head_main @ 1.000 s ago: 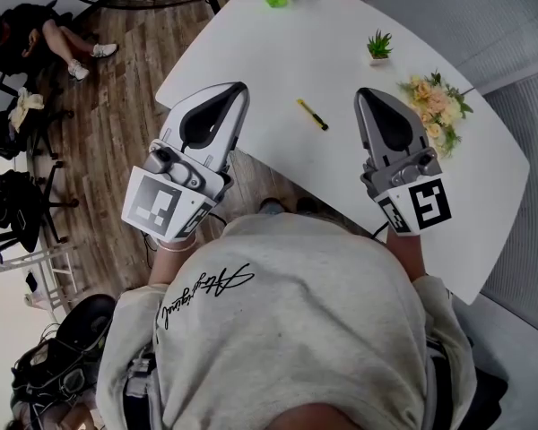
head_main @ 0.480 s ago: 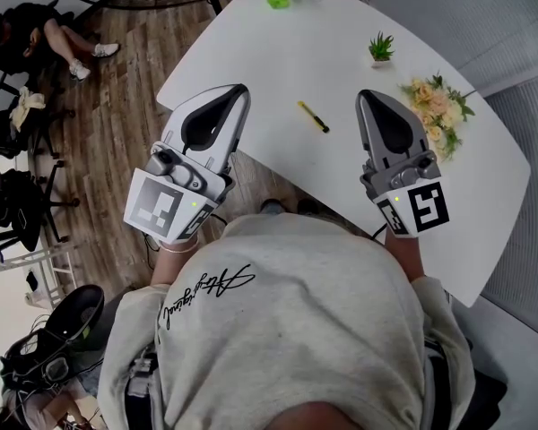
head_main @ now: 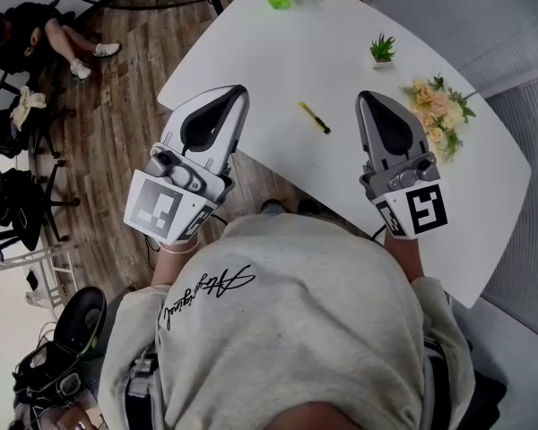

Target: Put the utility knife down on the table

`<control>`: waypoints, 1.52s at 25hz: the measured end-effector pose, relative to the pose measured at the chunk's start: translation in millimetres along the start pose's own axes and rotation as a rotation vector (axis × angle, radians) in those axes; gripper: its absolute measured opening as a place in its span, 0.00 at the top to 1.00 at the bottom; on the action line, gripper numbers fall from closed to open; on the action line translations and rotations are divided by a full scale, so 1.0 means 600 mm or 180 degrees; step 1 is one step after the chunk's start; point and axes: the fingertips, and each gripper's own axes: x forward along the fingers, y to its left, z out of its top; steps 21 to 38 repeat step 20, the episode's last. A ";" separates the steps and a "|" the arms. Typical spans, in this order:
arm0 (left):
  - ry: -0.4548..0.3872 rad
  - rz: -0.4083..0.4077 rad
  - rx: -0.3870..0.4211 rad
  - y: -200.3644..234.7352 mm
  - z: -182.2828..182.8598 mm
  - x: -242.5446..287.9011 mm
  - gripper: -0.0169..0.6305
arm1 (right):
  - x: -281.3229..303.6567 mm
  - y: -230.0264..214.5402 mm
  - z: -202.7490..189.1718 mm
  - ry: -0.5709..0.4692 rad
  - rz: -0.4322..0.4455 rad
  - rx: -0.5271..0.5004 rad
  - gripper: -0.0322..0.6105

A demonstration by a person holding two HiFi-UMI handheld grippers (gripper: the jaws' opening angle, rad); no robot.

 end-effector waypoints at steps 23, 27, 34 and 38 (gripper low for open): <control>0.0005 0.0021 0.0007 0.009 0.000 -0.002 0.98 | 0.013 0.007 -0.004 0.0039 0.0081 -0.0023 0.95; 0.0005 0.0021 0.0007 0.009 0.000 -0.002 0.98 | 0.013 0.007 -0.004 0.0039 0.0081 -0.0023 0.95; 0.0005 0.0021 0.0007 0.009 0.000 -0.002 0.98 | 0.013 0.007 -0.004 0.0039 0.0081 -0.0023 0.95; 0.0005 0.0021 0.0007 0.009 0.000 -0.002 0.98 | 0.013 0.007 -0.004 0.0039 0.0081 -0.0023 0.95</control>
